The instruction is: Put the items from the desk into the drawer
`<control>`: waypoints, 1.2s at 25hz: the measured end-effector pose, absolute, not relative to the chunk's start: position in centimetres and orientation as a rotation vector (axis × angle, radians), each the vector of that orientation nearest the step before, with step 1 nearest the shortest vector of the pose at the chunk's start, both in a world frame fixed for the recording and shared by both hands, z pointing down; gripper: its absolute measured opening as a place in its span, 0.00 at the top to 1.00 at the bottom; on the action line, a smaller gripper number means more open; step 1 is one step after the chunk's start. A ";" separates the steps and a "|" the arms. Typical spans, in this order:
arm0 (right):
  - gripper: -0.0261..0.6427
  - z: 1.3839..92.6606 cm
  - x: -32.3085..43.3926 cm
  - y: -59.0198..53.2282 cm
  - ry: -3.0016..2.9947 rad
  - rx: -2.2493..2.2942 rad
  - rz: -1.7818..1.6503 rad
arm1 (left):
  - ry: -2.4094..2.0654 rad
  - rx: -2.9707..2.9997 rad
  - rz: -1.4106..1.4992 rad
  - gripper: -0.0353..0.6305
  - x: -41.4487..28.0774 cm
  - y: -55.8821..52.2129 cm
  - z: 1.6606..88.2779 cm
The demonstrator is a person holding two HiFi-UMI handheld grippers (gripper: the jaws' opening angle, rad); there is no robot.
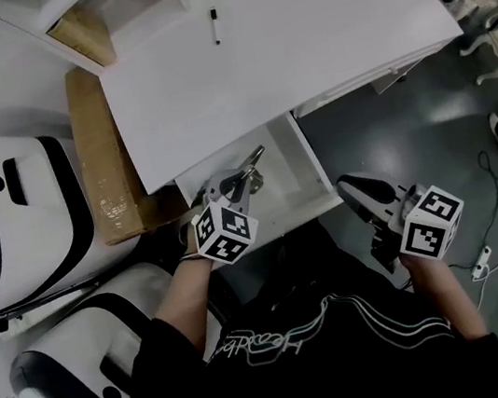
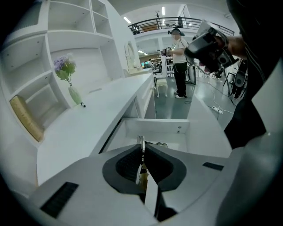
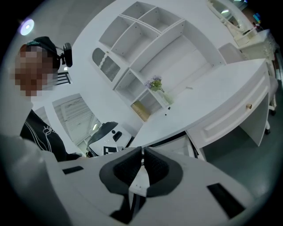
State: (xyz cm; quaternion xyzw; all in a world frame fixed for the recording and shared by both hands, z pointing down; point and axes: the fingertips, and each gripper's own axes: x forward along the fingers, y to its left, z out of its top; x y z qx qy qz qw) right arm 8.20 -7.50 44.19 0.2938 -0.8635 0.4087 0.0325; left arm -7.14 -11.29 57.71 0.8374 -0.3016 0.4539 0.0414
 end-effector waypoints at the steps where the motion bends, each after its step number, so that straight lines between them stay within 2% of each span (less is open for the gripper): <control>1: 0.89 44.5 8.4 -7.8 -2.649 0.907 1.259 | -0.920 2.564 1.410 0.89 -7.0 -11.8 58.8; 5: 0.89 46.1 9.5 -8.7 -2.601 0.934 1.307 | -0.899 2.566 1.515 0.88 -7.0 -13.7 62.7; 16: 0.89 48.3 10.1 -8.5 -2.518 0.934 1.398 | -0.835 2.606 1.555 0.89 -7.0 -14.7 67.9; 20: 0.89 48.7 10.0 -8.3 -2.504 0.929 1.417 | -0.814 2.592 1.567 0.84 -6.8 -14.0 69.0; 22: 0.89 48.7 9.8 -8.3 -2.506 0.920 1.420 | -0.811 2.572 1.544 0.79 -6.8 -13.9 69.2; 25: 0.89 48.3 9.2 -8.1 -2.518 0.905 1.415 | -0.774 2.535 1.504 0.64 -6.8 -13.4 69.1; 30: 0.89 47.0 8.0 -7.7 -2.560 0.884 1.379 | -0.820 2.459 1.292 0.57 -7.5 -12.9 65.6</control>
